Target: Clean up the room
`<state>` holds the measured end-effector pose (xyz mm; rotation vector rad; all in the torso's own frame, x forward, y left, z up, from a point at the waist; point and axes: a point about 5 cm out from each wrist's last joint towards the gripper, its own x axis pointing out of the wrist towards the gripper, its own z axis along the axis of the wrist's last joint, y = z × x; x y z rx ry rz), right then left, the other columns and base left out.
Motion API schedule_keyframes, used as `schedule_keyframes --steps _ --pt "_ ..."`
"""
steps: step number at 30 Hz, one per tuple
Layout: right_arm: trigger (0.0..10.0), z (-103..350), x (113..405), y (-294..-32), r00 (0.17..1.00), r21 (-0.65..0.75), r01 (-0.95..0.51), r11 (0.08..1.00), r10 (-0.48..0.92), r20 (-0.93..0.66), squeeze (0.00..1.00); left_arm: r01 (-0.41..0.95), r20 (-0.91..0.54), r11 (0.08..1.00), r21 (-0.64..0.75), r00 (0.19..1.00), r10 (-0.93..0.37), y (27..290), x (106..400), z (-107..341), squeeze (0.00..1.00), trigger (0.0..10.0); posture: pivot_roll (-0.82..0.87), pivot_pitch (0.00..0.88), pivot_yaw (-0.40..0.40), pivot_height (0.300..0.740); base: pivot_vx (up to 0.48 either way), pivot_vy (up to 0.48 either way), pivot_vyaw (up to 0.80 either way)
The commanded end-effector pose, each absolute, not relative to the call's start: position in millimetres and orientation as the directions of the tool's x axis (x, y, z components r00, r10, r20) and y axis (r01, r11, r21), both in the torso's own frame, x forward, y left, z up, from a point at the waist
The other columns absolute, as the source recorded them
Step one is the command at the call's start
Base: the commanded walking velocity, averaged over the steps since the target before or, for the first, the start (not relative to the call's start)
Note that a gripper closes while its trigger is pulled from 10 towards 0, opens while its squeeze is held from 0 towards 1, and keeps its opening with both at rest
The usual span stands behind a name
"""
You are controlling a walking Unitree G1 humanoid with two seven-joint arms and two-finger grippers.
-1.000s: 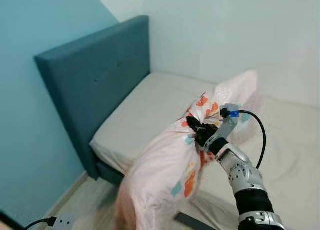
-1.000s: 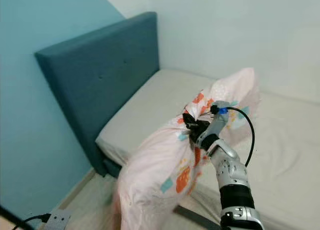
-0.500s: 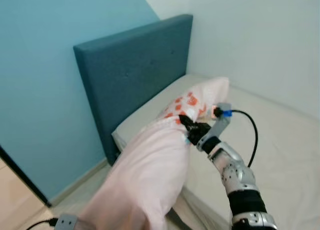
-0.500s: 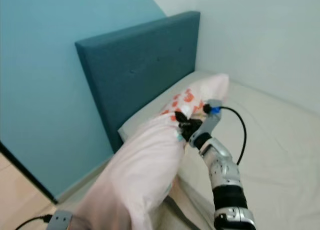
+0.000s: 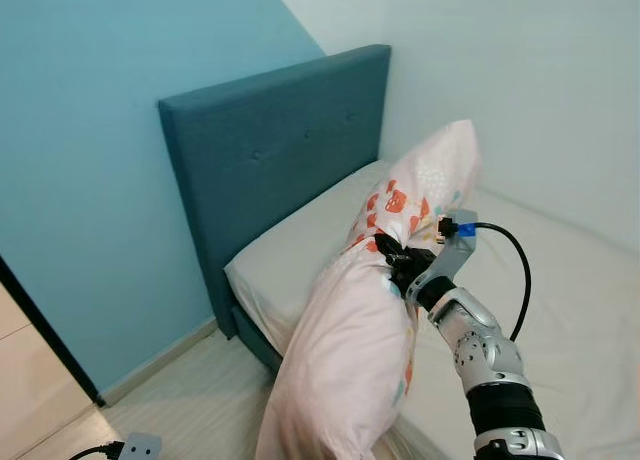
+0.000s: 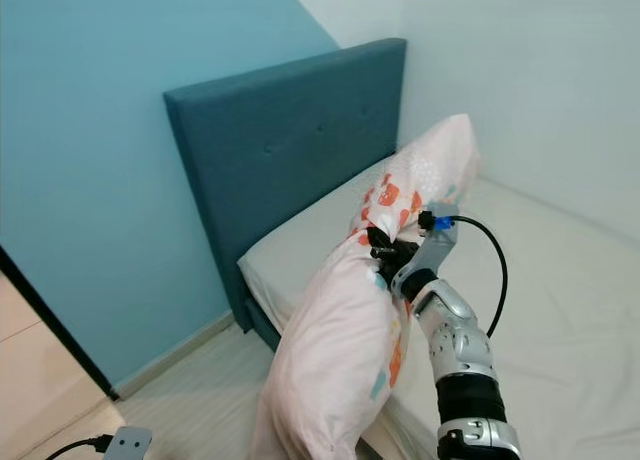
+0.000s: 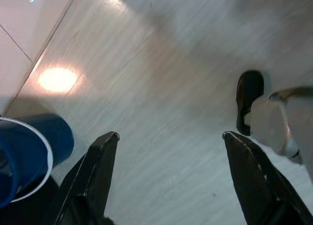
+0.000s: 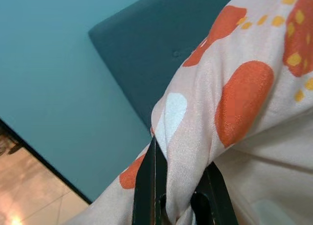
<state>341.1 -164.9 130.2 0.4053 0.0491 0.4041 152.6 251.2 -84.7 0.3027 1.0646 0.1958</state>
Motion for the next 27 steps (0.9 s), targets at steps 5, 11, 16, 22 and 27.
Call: schedule_keyframes --steps 5,11,16,22,27 --pt "10.0 157 345 -152 0.886 0.335 -0.463 0.821 0.434 0.16 0.0 -0.02 -0.833 0.936 0.35 0.451 0.321 261 144 -85 0.0 10.0 0.02 0.0 -0.032 0.74 0.0 0.0 0.8" --pt "10.0 157 349 -156 0.912 0.355 -0.41 0.84 0.381 0.153 0.0 -0.006 -0.832 0.941 0.337 0.467 0.301 259 148 -84 0.0 10.0 0.02 0.0 -0.032 0.74 0.0 0.0 0.8" --pt "10.0 154 353 -165 0.945 0.351 -0.327 0.877 0.306 0.116 0.0 0.003 -0.833 0.945 0.328 0.472 0.288 256 149 -84 0.0 10.0 0.02 0.0 -0.03 0.74 0.0 0.0 0.16" --pt "10.0 151 355 -169 0.956 0.339 -0.294 0.894 0.282 0.086 0.0 0.005 -0.832 0.947 0.322 0.478 0.281 253 152 -85 0.0 10.0 0.02 0.0 -0.031 0.74 0.308 0.0 0.0" --pt "10.0 153 353 -165 0.942 0.324 -0.337 0.884 0.318 0.112 0.0 0.006 -0.833 0.947 0.32 0.478 0.279 252 152 -85 0.0 10.0 0.03 0.0 -0.036 0.74 0.412 0.0 0.0"
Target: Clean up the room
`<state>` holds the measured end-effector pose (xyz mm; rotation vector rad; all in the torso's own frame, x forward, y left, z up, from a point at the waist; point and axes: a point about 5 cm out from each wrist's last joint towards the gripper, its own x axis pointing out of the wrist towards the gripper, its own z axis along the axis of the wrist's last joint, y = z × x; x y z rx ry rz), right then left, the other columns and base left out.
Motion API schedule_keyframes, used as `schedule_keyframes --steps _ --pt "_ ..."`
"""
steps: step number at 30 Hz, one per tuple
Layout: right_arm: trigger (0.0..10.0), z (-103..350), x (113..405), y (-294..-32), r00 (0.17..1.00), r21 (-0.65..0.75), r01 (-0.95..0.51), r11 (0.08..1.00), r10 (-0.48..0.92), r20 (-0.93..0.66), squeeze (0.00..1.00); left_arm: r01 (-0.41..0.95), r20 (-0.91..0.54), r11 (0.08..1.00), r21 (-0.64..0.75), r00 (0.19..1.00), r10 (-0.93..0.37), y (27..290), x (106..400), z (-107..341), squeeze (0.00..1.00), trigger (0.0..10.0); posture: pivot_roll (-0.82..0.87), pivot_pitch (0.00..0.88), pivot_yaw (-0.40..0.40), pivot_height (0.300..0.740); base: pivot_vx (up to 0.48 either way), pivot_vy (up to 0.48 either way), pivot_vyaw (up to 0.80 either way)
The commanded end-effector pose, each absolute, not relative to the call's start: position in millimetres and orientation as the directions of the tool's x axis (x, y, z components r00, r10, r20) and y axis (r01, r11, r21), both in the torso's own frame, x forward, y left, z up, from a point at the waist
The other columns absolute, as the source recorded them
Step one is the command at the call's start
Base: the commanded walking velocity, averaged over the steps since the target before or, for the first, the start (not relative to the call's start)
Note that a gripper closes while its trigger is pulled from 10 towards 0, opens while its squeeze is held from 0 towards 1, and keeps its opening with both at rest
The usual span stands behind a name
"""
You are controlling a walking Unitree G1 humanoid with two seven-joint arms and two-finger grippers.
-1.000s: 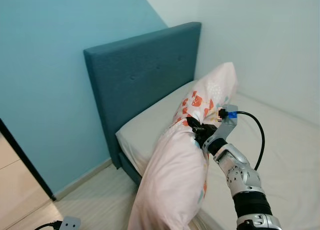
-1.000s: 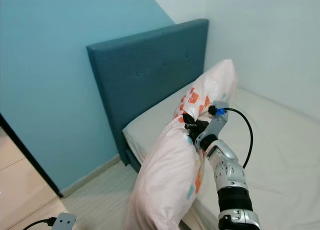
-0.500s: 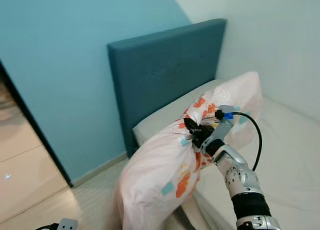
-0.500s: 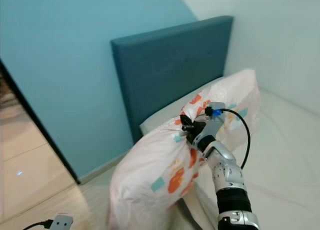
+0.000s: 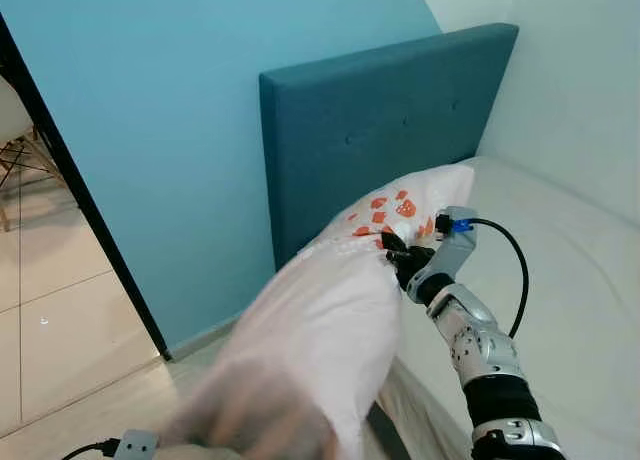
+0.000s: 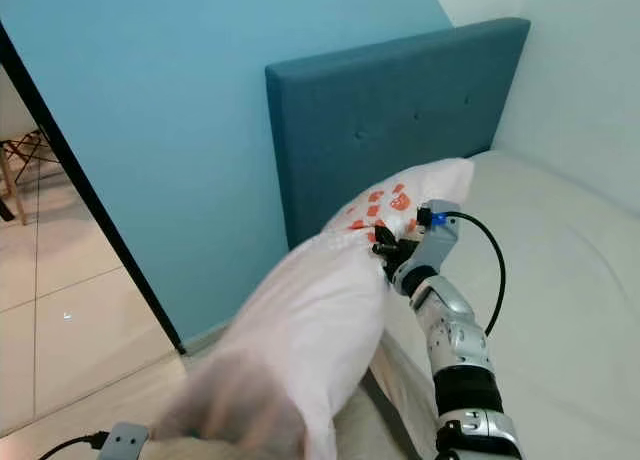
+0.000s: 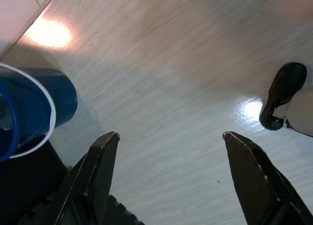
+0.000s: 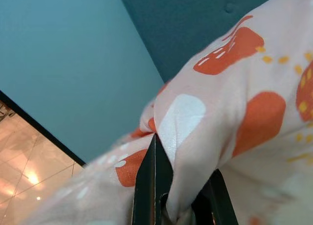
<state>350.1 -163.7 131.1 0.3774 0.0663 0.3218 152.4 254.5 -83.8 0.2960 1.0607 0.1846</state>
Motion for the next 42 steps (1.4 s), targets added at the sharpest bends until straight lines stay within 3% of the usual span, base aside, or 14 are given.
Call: schedule_keyframes --steps 1,8,24,36,42 --pt "10.0 155 353 -163 0.936 0.315 -0.352 0.881 0.33 0.122 0.0 0.007 -0.833 0.947 0.32 0.478 0.278 251 153 -85 0.0 10.0 0.03 0.0 -0.036 0.74 0.428 0.0 0.72" --pt "10.0 158 354 -161 0.93 0.33 -0.366 0.87 0.337 0.144 0.0 0.014 -0.835 0.947 0.32 0.477 0.275 252 152 -85 0.0 10.0 0.03 0.0 -0.037 0.74 0.433 0.0 0.72" --pt "10.0 160 358 -179 0.964 0.338 -0.261 0.904 0.228 0.133 0.0 0.026 -0.835 0.947 0.32 0.48 0.269 253 153 -84 0.0 10.0 0.03 0.0 -0.035 0.74 0.438 0.0 0.0" --pt "10.0 156 359 -212 0.995 0.32 -0.085 0.944 0.066 0.072 0.0 0.015 -0.837 0.952 0.306 0.48 0.262 248 153 -85 0.0 10.0 0.02 0.0 -0.029 0.74 0.298 0.0 0.0" --pt "10.0 158 358 -229 0.998 0.299 -0.012 0.954 -0.006 0.057 0.0 0.009 -0.837 0.956 0.294 0.486 0.253 245 159 -84 0.0 10.0 0.03 0.0 -0.028 0.74 0.0 -0.48 0.0"
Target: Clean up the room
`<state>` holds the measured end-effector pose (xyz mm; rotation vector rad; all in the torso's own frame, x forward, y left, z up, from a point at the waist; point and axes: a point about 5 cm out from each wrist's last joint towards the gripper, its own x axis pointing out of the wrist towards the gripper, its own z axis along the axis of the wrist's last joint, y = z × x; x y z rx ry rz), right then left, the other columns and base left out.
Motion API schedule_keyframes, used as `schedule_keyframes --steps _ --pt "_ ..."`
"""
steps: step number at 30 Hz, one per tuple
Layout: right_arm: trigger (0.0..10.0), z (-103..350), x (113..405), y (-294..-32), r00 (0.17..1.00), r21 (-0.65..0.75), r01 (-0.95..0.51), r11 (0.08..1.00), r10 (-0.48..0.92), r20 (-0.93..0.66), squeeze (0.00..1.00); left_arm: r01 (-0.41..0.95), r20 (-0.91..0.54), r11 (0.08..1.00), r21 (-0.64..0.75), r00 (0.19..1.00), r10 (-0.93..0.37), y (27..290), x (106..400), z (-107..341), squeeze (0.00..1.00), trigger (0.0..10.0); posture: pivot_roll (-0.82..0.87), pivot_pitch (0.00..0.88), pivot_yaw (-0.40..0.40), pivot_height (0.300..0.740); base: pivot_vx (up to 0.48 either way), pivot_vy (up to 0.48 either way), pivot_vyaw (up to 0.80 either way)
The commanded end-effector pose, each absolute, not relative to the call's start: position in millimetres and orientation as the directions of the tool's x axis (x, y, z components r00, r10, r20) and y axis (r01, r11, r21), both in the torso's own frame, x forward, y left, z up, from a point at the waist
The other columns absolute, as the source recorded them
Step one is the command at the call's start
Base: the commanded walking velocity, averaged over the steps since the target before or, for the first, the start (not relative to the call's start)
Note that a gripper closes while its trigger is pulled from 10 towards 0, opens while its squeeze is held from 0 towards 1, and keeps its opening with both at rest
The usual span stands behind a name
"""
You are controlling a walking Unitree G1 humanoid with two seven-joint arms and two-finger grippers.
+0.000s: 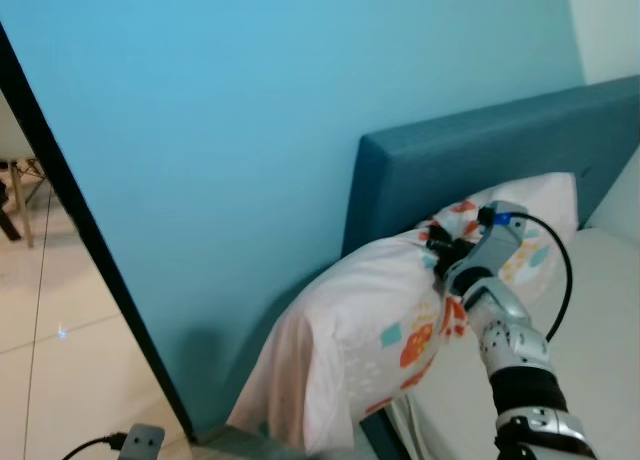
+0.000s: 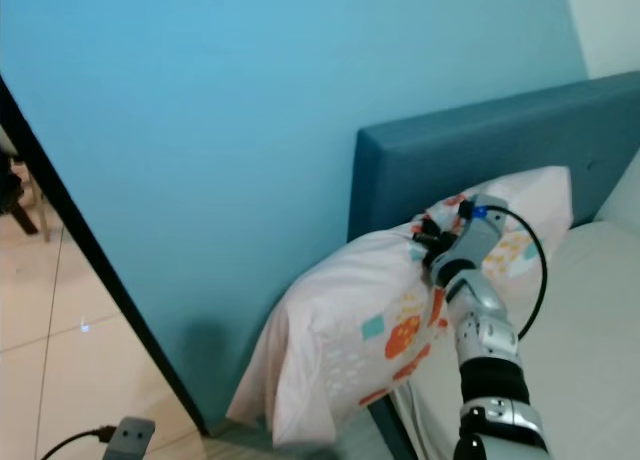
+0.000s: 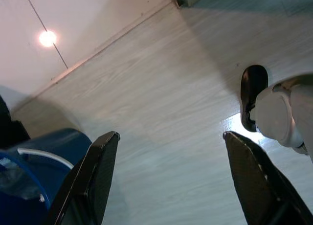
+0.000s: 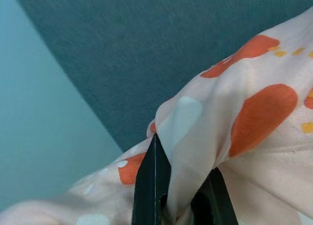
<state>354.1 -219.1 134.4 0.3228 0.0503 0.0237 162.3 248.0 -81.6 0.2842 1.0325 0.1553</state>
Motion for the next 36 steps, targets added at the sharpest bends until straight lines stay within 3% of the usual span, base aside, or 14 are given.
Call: schedule_keyframes --steps 1,10,19,27,36 --pt "10.0 159 358 -231 0.998 0.295 -0.007 0.955 -0.011 0.059 0.0 0.007 -0.836 0.957 0.291 0.488 0.251 244 161 -84 0.0 10.0 0.03 0.0 -0.028 0.74 0.0 -0.48 0.0" --pt "10.0 168 358 -229 0.992 0.326 -0.04 0.945 -0.002 0.128 0.0 -0.002 -0.82 0.955 0.296 0.512 0.255 232 174 -81 0.0 10.0 0.02 0.0 -0.026 0.74 0.0 -0.307 0.0" --pt "10.0 171 358 -225 0.988 0.33 -0.054 0.942 0.004 0.152 0.0 -0.005 -0.82 0.951 0.31 0.504 0.271 245 160 -83 0.0 10.0 0.03 0.0 -0.026 0.74 0.0 0.0 0.0" --pt "10.0 170 359 -218 0.988 0.286 -0.086 0.954 0.045 0.148 0.0 -0.009 -0.821 0.943 0.332 0.49 0.294 255 151 -84 0.0 10.0 0.02 0.0 -0.033 0.74 0.0 -0.426 0.0" --pt "10.0 163 368 -204 0.991 0.284 -0.107 0.953 0.081 0.102 0.0 -0.014 -0.811 0.936 0.351 0.495 0.311 252 151 -85 0.0 10.0 0.02 0.0 -0.034 0.74 0.0 -0.045 0.0"
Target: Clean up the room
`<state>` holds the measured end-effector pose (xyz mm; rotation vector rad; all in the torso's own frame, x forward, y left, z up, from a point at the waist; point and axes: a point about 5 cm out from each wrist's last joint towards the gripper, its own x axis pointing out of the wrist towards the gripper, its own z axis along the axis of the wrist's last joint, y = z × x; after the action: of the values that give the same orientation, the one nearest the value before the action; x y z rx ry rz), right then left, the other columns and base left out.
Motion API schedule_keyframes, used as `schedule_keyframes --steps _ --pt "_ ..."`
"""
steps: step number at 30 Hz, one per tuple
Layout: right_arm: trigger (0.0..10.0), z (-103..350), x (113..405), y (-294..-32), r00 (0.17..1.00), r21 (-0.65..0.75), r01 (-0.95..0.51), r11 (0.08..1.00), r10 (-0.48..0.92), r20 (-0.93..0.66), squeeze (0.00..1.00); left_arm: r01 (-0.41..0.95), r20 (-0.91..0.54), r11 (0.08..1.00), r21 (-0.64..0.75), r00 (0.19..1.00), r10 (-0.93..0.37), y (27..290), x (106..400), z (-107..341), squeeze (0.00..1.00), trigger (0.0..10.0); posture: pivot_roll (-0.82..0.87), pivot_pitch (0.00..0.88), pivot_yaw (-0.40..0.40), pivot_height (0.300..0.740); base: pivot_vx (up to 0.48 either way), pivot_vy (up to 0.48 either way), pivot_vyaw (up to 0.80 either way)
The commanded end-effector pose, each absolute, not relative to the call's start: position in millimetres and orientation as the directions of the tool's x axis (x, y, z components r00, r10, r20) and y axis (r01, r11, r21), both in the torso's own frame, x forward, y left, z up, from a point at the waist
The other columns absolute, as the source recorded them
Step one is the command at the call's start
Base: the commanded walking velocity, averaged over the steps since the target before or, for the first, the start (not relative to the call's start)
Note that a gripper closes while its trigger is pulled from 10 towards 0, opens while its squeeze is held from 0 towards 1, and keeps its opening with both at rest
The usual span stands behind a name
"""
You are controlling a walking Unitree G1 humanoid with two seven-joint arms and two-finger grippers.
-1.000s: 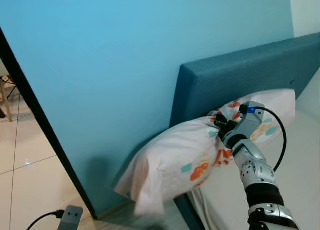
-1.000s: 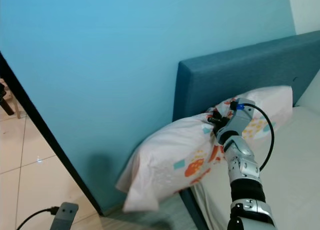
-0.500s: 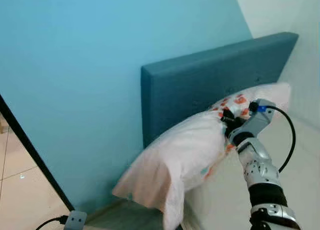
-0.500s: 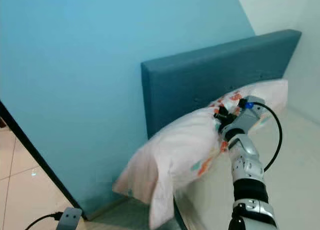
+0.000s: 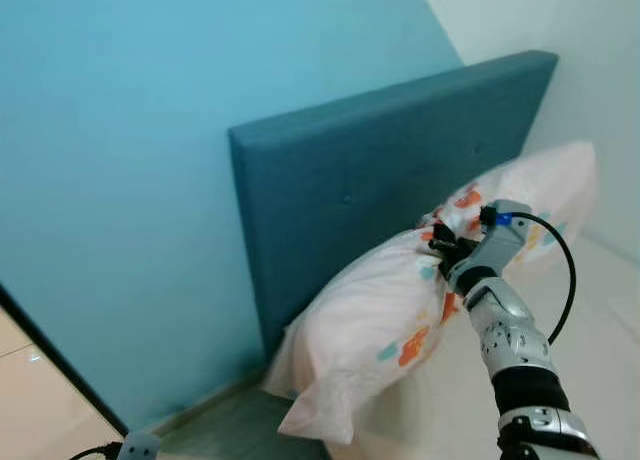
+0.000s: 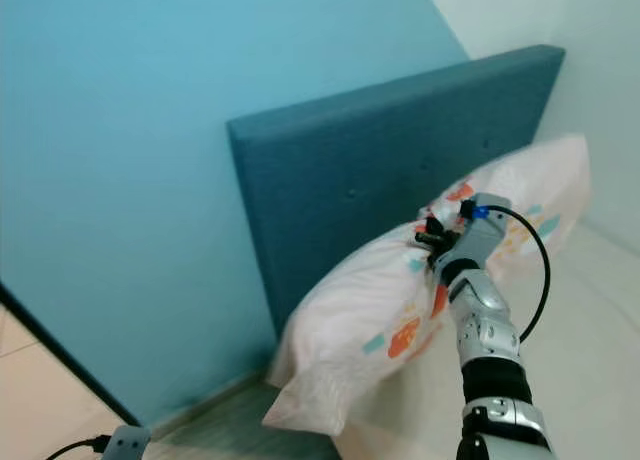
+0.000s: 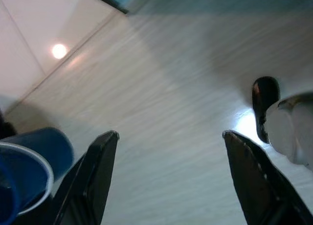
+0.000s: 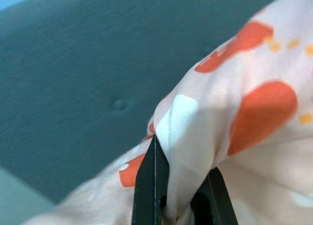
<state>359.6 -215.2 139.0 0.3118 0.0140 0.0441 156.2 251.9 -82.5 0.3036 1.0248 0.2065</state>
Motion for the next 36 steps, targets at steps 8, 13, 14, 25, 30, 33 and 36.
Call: schedule_keyframes --steps 8,13,14,25,30,33,36 --pt "10.0 173 383 -193 0.983 0.414 -0.175 0.893 0.134 0.126 0.0 -0.001 -0.813 0.932 0.362 0.489 0.316 255 144 -86 0.0 10.0 0.05 0.014 -0.044 0.74 0.0 0.0 0.0" --pt "10.0 172 390 -184 0.978 0.407 -0.21 0.889 0.184 0.102 0.0 -0.008 -0.815 0.928 0.372 0.475 0.331 263 133 -87 0.0 10.0 0.08 0.043 -0.054 0.74 0.0 0.0 0.0" --pt "10.0 172 390 -184 0.978 0.407 -0.21 0.889 0.184 0.102 0.0 -0.008 -0.815 0.928 0.372 0.475 0.331 263 133 -87 0.0 10.0 0.08 0.043 -0.054 0.74 0.0 0.0 0.0" --pt "10.0 199 404 -202 0.986 0.451 -0.152 0.88 0.104 0.131 0.0 0.023 -0.801 0.916 0.399 0.496 0.336 273 123 -86 0.0 10.0 0.13 0.149 -0.044 0.74 0.0 0.0 0.0" --pt "10.0 221 408 -214 0.98 0.458 -0.148 0.876 0.067 0.189 0.0 0.028 -0.784 0.912 0.41 0.521 0.337 278 123 -83 0.0 10.0 0.16 0.207 -0.037 0.74 0.0 0.0 0.0" --pt "10.0 240 411 -221 0.973 0.442 -0.144 0.885 0.046 0.225 0.0 0.037 -0.774 0.907 0.421 0.536 0.337 283 122 -81 0.0 10.0 0.19 0.249 -0.023 0.74 0.0 0.0 0.0" --pt "10.0 286 413 -235 0.946 0.428 -0.137 0.893 -0.01 0.323 0.0 0.051 -0.746 0.893 0.447 0.572 0.341 296 117 -74 0.0 10.0 0.25 0.301 -0.012 0.74 0.0 0.0 0.0"
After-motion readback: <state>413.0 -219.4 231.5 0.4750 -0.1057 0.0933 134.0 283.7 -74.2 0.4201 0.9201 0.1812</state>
